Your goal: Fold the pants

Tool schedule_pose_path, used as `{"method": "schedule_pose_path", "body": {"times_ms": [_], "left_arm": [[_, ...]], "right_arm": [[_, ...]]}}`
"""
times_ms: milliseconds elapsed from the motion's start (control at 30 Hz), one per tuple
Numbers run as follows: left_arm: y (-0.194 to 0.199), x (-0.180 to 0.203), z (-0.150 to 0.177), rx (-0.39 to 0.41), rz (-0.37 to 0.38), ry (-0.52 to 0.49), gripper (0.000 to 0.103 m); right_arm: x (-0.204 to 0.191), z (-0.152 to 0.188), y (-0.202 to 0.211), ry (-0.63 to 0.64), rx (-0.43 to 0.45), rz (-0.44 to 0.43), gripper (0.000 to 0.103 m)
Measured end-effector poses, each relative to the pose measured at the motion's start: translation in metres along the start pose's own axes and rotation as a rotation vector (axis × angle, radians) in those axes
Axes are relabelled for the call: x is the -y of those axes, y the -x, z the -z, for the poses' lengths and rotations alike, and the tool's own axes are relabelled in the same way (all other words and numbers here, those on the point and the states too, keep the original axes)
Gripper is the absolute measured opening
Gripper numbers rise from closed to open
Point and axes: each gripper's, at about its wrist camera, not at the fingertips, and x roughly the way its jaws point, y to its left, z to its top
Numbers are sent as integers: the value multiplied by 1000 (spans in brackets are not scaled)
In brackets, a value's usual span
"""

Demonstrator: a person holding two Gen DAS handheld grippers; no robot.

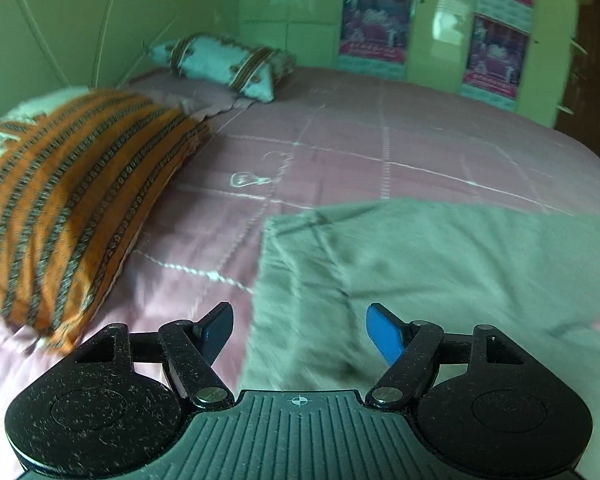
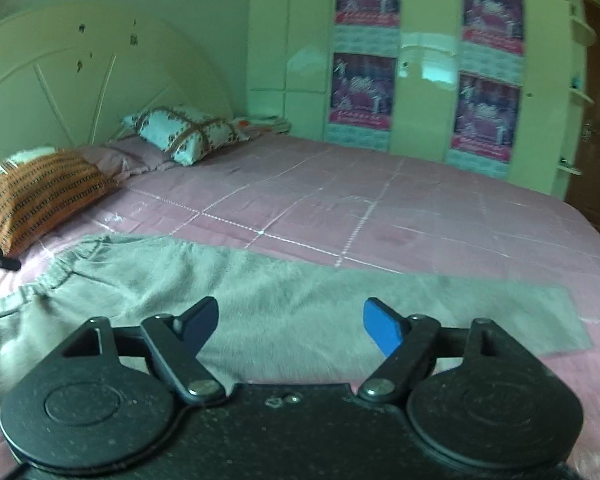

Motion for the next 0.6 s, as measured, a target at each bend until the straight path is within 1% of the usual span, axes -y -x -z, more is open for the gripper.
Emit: {"method": "schedule_pose_path", "body": {"times_ms": [67, 133, 267, 367, 433, 500, 567, 600], "left_arm": [[-31, -8, -10, -31, 12, 13, 74], [-62, -12, -20, -53, 13, 16, 74], [-116, -17, -33, -119, 41, 45, 75], [-142, -17, -47, -145, 78, 67, 75], [-156, -12, -56, -146, 89, 35, 75], [-164, -10, -64, -141, 86, 22, 75], [-173, -6, -70, -127, 103, 29, 75], [-179, -5, -70, -138, 112, 26, 74]], "right_arm": [[0, -8, -31, 21, -18, -24, 66], [-1, -16, -64, 50, -44, -32, 64], [-1, -26, -131, 97, -105, -74, 55], [-3, -33, -173, 162, -143, -111, 53], [-3, -36, -197, 218, -152, -118, 53], [-2, -39, -217, 244, -164, -155, 53], [-1, -40, -232, 252, -177, -173, 53], [1, -40, -238, 246, -183, -186, 53]]}}
